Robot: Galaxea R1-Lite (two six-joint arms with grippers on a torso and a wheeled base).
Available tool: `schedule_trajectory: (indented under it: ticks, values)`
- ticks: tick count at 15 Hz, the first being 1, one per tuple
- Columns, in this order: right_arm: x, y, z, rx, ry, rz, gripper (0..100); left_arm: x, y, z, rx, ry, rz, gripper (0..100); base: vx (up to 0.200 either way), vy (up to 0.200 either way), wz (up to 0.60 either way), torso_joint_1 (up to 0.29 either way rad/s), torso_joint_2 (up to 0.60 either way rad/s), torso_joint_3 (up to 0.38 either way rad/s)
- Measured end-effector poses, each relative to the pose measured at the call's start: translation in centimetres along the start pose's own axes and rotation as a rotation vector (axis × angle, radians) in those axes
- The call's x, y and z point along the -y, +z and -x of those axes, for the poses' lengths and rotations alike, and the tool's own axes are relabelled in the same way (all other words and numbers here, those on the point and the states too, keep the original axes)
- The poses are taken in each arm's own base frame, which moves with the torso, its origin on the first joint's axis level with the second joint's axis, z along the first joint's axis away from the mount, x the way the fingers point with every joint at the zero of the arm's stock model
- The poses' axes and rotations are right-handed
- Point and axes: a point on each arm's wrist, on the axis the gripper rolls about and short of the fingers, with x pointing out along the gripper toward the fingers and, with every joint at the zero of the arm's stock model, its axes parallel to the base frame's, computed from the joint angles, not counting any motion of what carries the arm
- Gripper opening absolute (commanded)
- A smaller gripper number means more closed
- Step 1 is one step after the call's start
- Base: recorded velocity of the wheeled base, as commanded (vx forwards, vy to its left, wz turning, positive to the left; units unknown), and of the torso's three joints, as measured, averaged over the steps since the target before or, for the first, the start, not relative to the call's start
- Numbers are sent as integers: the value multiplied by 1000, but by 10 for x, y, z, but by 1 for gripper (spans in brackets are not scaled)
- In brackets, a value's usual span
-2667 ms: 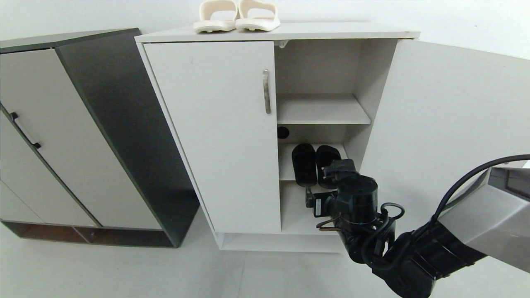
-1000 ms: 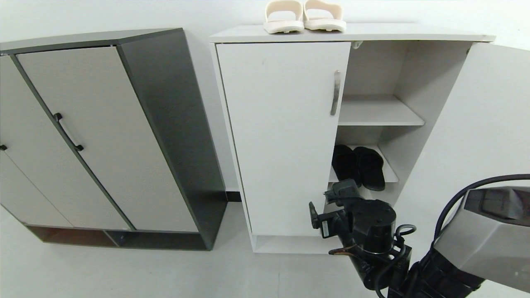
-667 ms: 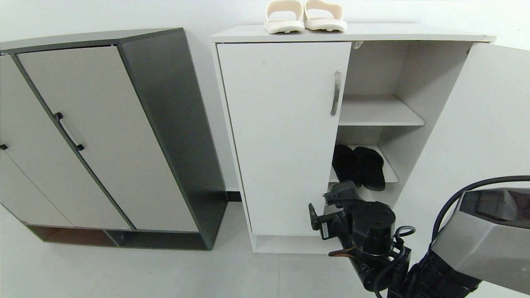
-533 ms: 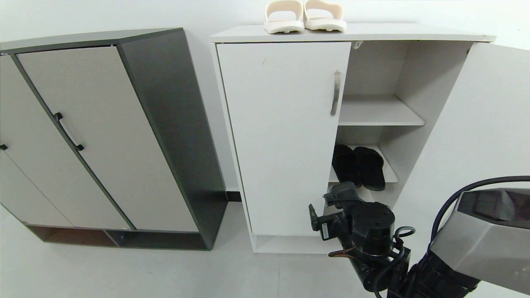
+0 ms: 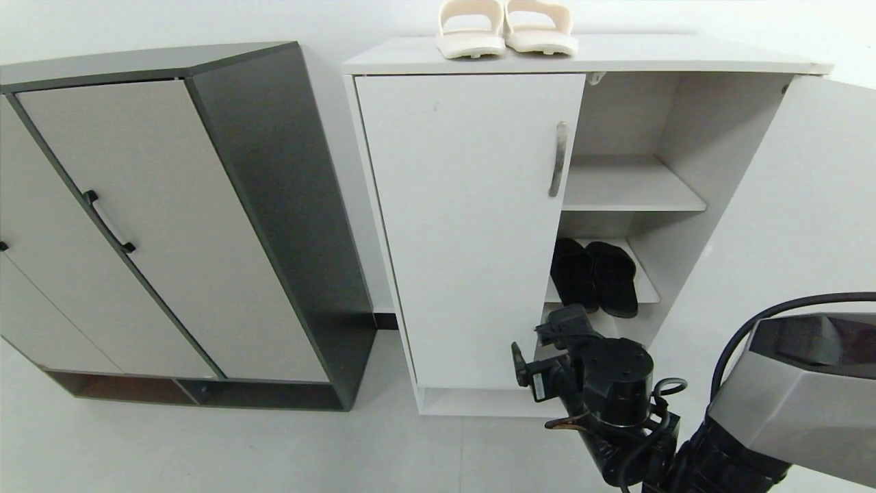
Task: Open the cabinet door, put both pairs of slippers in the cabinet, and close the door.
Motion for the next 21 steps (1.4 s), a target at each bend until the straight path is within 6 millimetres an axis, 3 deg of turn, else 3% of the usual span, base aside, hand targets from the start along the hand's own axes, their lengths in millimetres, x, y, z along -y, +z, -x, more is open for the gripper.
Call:
schedule_trajectory:
  ticks: [10,21]
  values:
    - [1,1,1,4,2,-3,100,0,0,0,2,0,2,0,0,0,0,119,-482,-338]
    - [-1,3,-1,13,48,6,100,0,0,0,1,-2,0,0,0,0,0,200,-506,-313]
